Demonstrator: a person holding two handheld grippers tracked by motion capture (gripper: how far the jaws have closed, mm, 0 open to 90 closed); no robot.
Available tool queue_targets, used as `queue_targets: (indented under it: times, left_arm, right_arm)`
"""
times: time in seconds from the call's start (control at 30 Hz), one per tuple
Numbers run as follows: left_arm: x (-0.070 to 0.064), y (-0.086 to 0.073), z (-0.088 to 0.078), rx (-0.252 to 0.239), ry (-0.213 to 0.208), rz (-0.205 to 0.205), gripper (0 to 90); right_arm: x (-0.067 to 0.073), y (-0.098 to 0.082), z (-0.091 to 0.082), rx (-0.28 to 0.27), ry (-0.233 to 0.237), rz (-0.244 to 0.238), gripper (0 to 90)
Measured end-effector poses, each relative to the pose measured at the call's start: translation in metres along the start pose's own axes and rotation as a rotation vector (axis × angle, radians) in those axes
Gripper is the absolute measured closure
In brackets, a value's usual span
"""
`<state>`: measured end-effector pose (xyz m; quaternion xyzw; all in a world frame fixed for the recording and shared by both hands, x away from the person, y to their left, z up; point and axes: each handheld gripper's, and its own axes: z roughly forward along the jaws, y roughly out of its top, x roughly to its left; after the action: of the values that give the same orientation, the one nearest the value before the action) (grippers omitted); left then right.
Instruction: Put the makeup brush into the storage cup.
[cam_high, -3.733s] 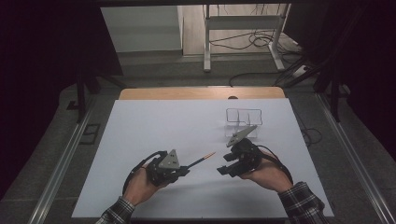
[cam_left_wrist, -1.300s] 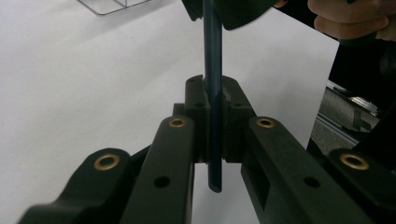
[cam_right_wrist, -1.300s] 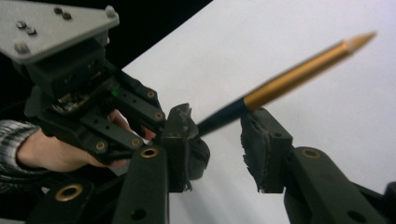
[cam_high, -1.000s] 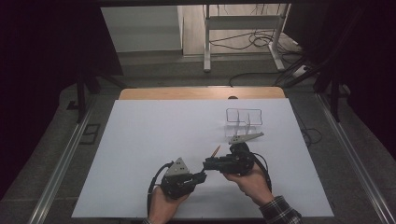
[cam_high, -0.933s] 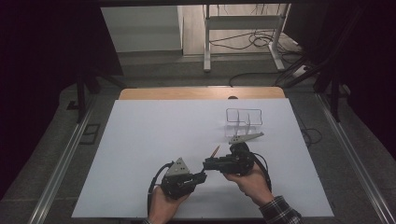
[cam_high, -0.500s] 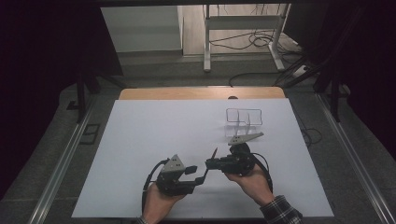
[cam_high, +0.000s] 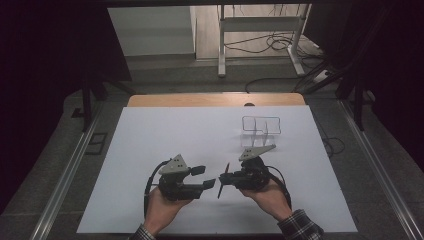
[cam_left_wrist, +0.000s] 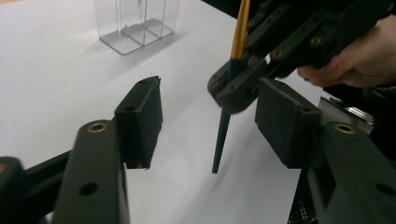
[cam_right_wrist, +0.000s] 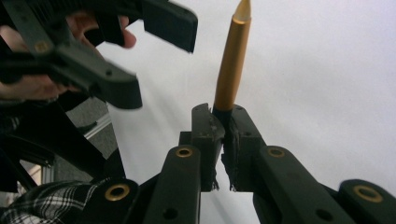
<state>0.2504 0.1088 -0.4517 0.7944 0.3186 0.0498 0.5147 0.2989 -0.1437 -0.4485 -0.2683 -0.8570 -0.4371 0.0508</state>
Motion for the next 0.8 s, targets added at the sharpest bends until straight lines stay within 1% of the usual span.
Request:
queue_targets:
  times: [0.07, 0.1, 0.33, 0.5, 0.57, 0.6, 0.63, 0.67, 0.7, 0.73, 0.8]
  left_arm:
    - [0.0005, 0.0017, -0.0013, -0.008, -0.006, 0.0, 44.9]
    - [0.0009, 0.0037, -0.0018, -0.014, -0.019, 0.002, 47.1]
    - [-0.0009, 0.0085, 0.0004, -0.013, -0.033, 0.013, 54.8]
    - [-0.0004, 0.0081, 0.0006, -0.015, -0.026, 0.015, 54.8]
    - [-0.0002, 0.0078, 0.0003, -0.016, -0.023, 0.015, 52.2]
    - [0.0, 0.007, -0.0004, -0.014, -0.01, 0.022, 50.2]
    - [0.0, 0.007, -0.0004, -0.014, -0.01, 0.022, 47.8]
    - [0.0001, 0.0055, -0.0009, -0.013, 0.005, 0.028, 45.1]
    - [0.0001, 0.0055, -0.0009, -0.013, 0.005, 0.028, 42.0]
    - [0.0006, 0.0036, -0.0009, -0.011, 0.013, 0.031, 38.8]
    - [0.0008, 0.0009, -0.0007, -0.009, 0.025, 0.04, 32.7]
  right_arm:
    - [0.0014, -0.0002, 0.0012, 0.007, -0.003, -0.005, 82.9]
    - [0.0026, -0.0002, 0.0026, 0.013, -0.006, -0.011, 82.9]
    - [0.0078, -0.0005, 0.0084, 0.032, -0.009, -0.038, 82.9]
    - [0.0099, 0.0, 0.0096, 0.033, -0.014, -0.053, 82.9]
    - [0.0104, 0.0003, 0.0089, 0.033, -0.02, -0.055, 82.9]
    - [0.0101, 0.0007, 0.0083, 0.031, -0.024, -0.061, 82.9]
    - [0.01, 0.0011, 0.0072, 0.03, -0.031, -0.064, 82.9]
    - [0.0097, 0.0016, 0.0058, 0.027, -0.036, -0.067, 83.0]
    - [0.0097, 0.0016, 0.0058, 0.027, -0.036, -0.067, 83.0]
    - [0.008, 0.0027, 0.003, 0.021, -0.047, -0.073, 83.0]
    - [0.0062, 0.0038, 0.0, 0.018, -0.058, -0.069, 83.0]
